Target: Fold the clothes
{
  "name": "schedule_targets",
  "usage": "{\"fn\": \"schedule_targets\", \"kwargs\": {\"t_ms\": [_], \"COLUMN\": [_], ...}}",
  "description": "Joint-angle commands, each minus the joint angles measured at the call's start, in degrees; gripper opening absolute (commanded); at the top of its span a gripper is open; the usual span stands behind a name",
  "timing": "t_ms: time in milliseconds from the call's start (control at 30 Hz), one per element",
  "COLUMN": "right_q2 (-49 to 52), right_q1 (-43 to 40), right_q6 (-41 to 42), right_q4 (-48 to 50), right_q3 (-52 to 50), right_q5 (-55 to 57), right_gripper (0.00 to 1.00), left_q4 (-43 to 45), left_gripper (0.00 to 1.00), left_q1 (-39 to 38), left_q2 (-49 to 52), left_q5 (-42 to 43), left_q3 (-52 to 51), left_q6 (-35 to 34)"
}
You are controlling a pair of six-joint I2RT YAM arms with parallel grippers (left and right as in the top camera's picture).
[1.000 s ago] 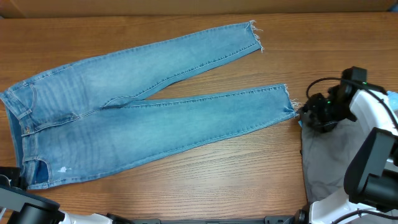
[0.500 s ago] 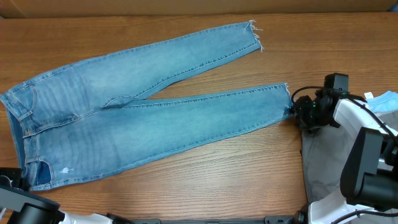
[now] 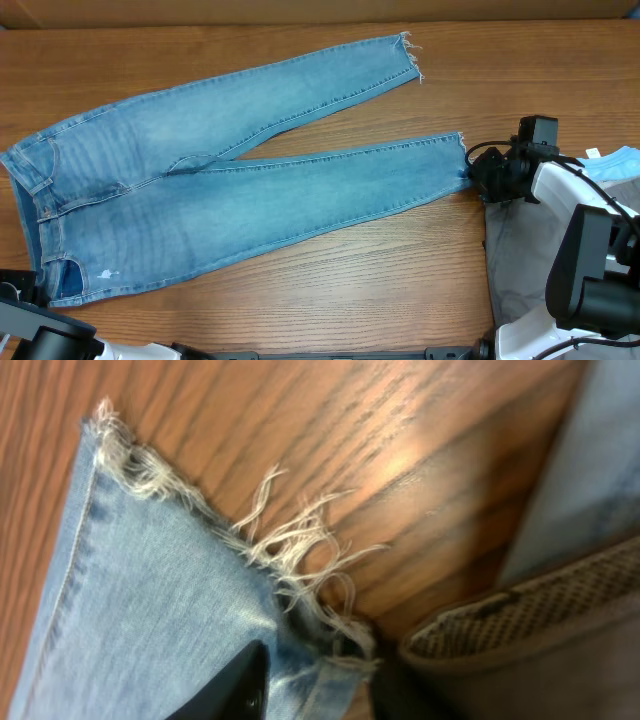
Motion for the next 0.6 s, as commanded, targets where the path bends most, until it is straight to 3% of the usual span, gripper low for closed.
{"fn": "schedule_targets", "kwargs": {"t_ms": [0, 167, 367, 567], "right_q2": [0.2, 0.2, -2.3, -11.5], "right_q1": [0.1, 0.1, -0.8, -3.3], "right_q6": [-0.3, -1.7, -5.1, -5.2], "right_q4": [0.3, 0.3, -5.8, -16.2], "right_q3": [-1.2, -1.1, 2.5, 8.0], "right_q5": [2.4, 2.4, 2.4, 2.4], "right_gripper": [0.25, 0.04, 0.04, 0.04], "left_q4": [-0.4, -0.9, -2.3, -4.8], "left_gripper": [0.04, 0.04, 0.04, 0.04], "left_q1": [0.2, 0.2, 0.3, 1.6], "left_q2": [0.4, 0.4, 0.0, -2.7], "left_q5": [-0.2, -0.2, -0.2, -1.6], "left_q3": [1.2, 1.2, 1.2, 1.2], "left_q6": [1.1, 1.1, 1.5, 0.8]}}
